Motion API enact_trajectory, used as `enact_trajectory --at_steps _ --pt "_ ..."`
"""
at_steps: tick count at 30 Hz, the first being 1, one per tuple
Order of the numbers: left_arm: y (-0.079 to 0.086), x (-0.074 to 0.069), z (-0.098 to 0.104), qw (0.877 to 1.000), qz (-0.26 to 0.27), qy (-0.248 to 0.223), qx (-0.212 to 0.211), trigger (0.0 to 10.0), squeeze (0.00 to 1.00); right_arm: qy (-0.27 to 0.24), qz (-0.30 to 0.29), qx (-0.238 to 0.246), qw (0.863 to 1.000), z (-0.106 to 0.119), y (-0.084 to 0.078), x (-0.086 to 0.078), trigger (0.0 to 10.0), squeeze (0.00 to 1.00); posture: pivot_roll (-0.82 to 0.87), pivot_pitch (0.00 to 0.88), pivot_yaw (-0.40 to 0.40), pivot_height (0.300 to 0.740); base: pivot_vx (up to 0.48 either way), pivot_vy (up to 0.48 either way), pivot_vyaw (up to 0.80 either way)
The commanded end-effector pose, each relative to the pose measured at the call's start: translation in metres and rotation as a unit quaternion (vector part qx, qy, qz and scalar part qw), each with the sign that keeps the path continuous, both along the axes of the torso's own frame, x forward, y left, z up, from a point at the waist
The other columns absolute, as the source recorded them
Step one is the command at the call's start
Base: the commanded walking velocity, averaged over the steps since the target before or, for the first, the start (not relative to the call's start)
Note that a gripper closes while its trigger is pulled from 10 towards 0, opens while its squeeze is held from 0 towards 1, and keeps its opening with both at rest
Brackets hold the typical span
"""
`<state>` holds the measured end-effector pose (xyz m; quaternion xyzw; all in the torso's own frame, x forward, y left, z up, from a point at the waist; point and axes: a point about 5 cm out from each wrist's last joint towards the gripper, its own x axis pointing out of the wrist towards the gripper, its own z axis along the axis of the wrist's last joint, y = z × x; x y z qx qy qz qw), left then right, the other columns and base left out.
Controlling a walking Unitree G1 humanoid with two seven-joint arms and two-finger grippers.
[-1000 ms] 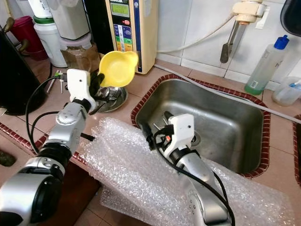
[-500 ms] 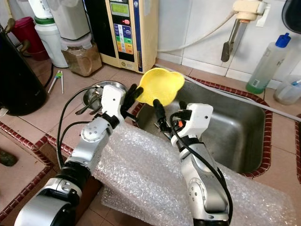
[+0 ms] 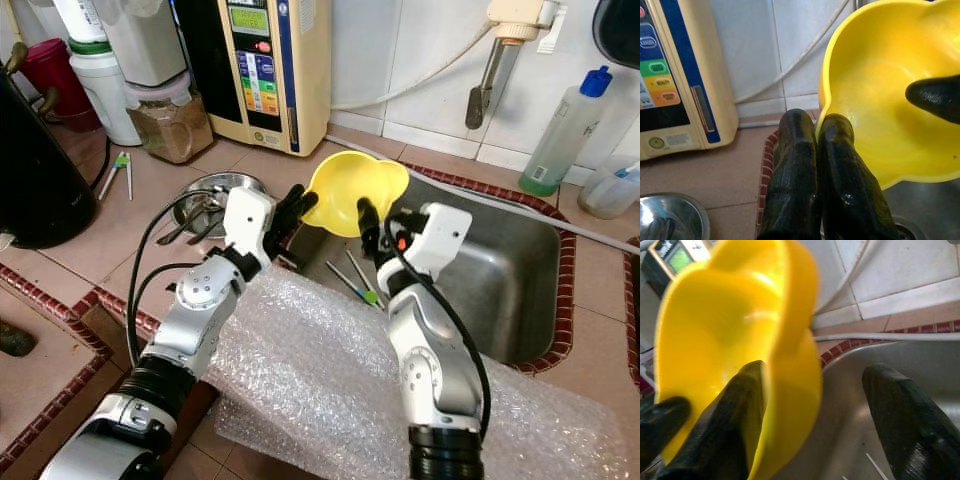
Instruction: Kitchen organization
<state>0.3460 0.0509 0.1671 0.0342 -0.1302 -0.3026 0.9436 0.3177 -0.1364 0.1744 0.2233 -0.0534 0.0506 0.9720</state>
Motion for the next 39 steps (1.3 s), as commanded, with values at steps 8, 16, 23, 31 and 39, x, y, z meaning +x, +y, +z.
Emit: enact_trajectory --at_steps 8,16,23,31,39 --pt "0.001 -0.001 0.001 1.000 0.010 0.003 0.005 0.0 0.00 0.033 -0.023 -0.005 0.999 -0.012 -0.007 0.002 0.0 0.00 -0.06 0.029 0.067 0.740 0.000 0.000 0.00" --pt "0.002 0.000 0.001 1.000 0.014 0.003 0.007 0.0 0.00 0.050 -0.026 0.003 0.998 -0.018 -0.010 0.002 0.0 0.00 -0.06 0.023 0.068 0.740 0.000 0.000 0.00" --pt "0.011 0.006 0.004 0.999 0.038 0.006 0.005 0.0 0.00 0.077 -0.040 0.013 0.996 -0.031 -0.019 -0.007 0.0 0.00 -0.06 0.027 0.060 0.740 0.000 0.000 0.00" --pt "0.016 0.009 0.005 0.999 0.045 0.004 0.012 0.7 0.00 0.109 -0.078 0.041 0.990 -0.043 -0.034 -0.011 0.0 0.00 -0.06 0.031 0.070 0.740 0.000 0.000 0.00" --pt "0.012 0.007 0.000 0.999 0.032 0.007 0.027 6.6 0.00 0.125 -0.079 0.057 0.987 -0.048 -0.030 -0.011 0.0 0.00 -0.06 0.034 0.071 0.740 0.000 0.000 0.00"
